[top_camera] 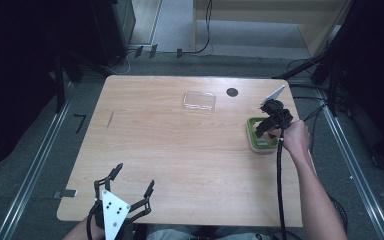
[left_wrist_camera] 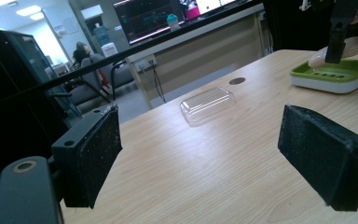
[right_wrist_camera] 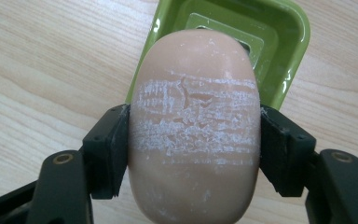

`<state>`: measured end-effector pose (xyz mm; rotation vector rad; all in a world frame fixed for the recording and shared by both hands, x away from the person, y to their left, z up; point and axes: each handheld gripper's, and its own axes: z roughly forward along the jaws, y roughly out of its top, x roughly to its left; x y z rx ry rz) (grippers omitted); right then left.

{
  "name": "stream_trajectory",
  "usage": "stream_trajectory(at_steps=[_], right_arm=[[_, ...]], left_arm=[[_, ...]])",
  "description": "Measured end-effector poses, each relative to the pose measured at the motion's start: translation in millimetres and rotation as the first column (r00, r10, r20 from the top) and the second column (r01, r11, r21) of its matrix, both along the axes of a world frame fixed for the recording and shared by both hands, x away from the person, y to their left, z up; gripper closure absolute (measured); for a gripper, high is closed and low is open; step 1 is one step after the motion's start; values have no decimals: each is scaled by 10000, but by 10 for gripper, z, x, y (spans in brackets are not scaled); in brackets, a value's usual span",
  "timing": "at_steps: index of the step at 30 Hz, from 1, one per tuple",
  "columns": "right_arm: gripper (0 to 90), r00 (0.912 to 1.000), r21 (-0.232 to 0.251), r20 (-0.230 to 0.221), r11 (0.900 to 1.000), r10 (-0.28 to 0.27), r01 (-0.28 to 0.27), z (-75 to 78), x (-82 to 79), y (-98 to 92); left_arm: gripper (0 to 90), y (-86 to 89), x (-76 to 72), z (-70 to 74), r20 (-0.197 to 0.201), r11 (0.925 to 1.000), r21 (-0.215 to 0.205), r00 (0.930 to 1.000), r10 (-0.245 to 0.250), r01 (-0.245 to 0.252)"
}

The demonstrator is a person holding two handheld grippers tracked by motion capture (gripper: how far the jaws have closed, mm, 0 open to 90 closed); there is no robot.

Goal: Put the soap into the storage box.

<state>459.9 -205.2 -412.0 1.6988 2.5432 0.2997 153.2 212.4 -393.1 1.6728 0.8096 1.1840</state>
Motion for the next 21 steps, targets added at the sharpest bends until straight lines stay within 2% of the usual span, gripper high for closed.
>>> stream_trajectory(at_steps=[6,13,21], right_arm=[[337,9998,183,-102,9997,-162,163,-62,68,2],[338,9989,180,-228,9990,-402,406,-149,127,3],[338,9984,219,-179,9983,-541,545,-200,162,-26]], left_arm=[[138,1,-1,-2,-3,10000,-25,10000,16,-16],[138,4,-2,-2,-8,10000,-33,10000,16,-16],[138,4,-2,-1,-5,10000,-30,10000,11,-11]])
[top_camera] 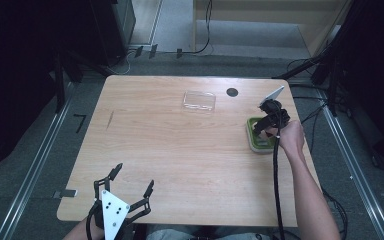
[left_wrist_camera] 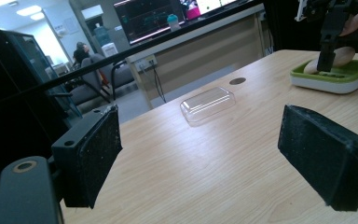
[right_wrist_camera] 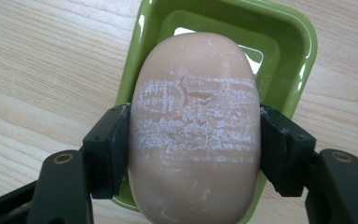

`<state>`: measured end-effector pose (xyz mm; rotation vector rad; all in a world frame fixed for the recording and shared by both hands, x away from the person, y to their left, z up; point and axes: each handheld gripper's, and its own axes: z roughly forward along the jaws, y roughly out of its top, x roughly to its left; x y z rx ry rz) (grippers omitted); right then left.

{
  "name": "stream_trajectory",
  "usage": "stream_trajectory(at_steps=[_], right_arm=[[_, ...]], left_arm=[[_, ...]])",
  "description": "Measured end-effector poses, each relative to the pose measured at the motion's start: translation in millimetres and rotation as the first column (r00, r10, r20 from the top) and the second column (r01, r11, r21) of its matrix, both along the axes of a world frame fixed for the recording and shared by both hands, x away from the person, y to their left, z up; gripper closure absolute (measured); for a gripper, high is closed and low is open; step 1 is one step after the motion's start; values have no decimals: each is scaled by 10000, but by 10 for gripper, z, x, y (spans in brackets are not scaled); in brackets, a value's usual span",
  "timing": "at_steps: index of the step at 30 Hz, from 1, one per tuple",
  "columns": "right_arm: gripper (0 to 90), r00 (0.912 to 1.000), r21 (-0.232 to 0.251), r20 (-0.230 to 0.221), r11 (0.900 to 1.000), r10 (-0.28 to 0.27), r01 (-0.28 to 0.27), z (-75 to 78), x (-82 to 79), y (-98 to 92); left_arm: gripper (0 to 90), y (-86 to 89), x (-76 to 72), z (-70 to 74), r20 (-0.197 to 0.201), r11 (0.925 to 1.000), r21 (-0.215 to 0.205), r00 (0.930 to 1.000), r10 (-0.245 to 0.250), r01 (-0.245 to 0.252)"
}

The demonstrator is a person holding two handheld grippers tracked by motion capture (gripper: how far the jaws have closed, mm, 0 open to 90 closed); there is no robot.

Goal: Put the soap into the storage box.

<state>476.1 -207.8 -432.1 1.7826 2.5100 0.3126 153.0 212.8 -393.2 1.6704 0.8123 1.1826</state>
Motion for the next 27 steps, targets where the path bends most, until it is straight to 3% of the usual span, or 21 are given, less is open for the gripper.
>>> stream_trajectory(at_steps=[17,27], right_arm=[[340,9988,224,300,9991,-375,368,-49,19,-20],[340,9991,258,128,9989,-402,399,-96,21,-26]], left_arm=[[138,-1,-2,0,20,10000,23,10000,-2,2],[138,1,-3,-1,46,10000,19,10000,-18,18]])
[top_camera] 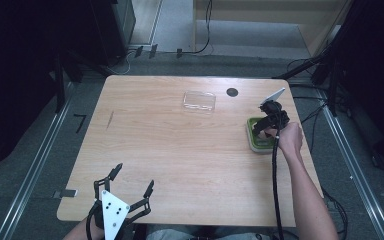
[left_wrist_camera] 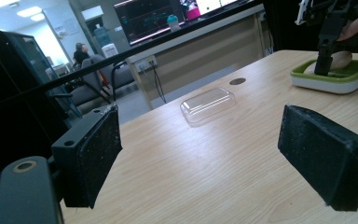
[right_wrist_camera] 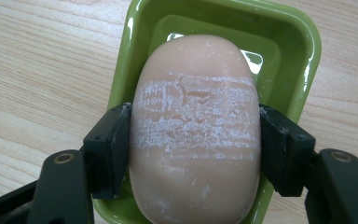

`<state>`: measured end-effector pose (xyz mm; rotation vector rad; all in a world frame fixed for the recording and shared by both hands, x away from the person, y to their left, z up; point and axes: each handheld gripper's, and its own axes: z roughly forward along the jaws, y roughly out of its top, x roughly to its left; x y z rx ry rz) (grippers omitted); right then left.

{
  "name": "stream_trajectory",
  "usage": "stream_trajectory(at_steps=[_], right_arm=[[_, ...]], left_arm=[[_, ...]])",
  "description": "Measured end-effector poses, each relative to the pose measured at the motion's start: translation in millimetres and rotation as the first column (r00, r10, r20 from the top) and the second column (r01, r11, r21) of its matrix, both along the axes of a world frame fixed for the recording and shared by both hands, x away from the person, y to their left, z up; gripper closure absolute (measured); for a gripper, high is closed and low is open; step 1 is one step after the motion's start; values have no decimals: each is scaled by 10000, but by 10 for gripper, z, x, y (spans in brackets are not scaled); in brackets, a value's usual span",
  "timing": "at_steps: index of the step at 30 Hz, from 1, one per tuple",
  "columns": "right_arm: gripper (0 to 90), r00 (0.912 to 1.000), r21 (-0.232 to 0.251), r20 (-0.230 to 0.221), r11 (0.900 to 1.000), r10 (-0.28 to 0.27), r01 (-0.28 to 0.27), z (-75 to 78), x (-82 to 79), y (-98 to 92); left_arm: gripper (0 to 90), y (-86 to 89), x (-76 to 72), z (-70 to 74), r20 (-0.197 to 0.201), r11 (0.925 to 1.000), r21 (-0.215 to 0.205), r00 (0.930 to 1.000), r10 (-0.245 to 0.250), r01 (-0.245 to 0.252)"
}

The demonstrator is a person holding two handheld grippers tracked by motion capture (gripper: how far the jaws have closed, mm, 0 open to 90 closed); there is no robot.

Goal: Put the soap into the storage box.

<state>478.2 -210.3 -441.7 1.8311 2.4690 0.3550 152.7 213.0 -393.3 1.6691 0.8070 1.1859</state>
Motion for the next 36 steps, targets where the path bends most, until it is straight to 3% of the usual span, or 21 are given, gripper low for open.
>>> stream_trajectory(at_steps=[11,26,32,36], right_arm=[[343,9996,-74,-253,9999,-84,82,-61,4,-9],[352,9997,-164,-190,9998,-121,118,-23,-22,-21],[260,9999,-580,115,9983,-45,51,55,-60,12],[190,9998,-599,212,9982,-52,64,108,-107,12]], left_arm=[[138,-3,-4,0,27,10000,35,10000,8,-8],[138,-8,-4,0,42,10000,39,10000,-4,4],[138,-8,-4,-1,48,10000,39,10000,5,-5],[138,-15,-3,0,50,10000,84,10000,-23,22]])
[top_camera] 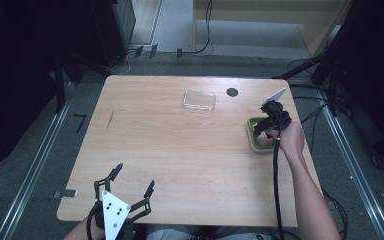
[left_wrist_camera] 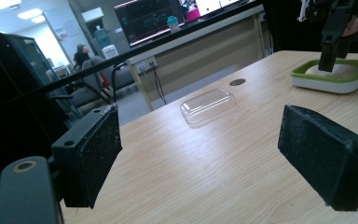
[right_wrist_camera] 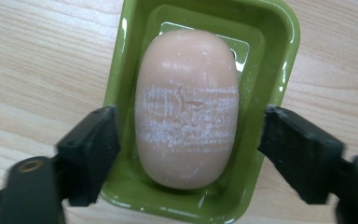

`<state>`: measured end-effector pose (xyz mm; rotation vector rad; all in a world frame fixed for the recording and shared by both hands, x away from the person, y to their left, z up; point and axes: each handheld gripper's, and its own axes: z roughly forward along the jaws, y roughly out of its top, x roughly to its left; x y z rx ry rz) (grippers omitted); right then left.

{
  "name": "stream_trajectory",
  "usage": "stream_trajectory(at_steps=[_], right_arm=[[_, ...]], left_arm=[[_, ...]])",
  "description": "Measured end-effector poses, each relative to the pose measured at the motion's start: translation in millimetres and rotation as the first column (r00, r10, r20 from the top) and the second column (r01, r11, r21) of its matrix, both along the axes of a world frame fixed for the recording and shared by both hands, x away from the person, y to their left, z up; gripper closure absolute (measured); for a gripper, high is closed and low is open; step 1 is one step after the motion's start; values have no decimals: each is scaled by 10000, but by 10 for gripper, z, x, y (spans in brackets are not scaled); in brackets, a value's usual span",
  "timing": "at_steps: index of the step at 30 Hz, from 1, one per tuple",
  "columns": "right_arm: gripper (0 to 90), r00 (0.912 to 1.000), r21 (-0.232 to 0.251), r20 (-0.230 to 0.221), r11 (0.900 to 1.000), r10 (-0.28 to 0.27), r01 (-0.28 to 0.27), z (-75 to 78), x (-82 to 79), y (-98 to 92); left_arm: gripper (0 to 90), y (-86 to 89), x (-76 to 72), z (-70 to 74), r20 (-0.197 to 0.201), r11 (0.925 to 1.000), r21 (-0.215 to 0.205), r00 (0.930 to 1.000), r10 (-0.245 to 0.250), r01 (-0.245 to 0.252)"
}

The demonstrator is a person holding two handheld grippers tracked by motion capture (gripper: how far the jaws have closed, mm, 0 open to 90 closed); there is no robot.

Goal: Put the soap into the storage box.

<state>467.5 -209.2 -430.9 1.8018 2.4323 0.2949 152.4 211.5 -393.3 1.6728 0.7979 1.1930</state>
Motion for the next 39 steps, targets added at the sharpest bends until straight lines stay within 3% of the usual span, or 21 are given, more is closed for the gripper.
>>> stream_trajectory(at_steps=[13,18,29,39], right_arm=[[137,9988,-43,24,9988,485,-485,149,-239,32],[136,9958,-124,-52,9957,919,-920,195,-370,55],[136,9880,-406,130,9873,1541,-1535,335,-748,81],[137,9748,-850,52,9714,2231,-2219,282,-1139,123]], left_arm=[[138,0,1,-1,-1,10000,0,10000,-19,19],[138,4,2,0,-1,10000,-60,10000,19,-19],[138,0,0,0,-3,10000,-21,10000,2,-2],[138,-4,-1,1,11,10000,-7,10000,-12,12]])
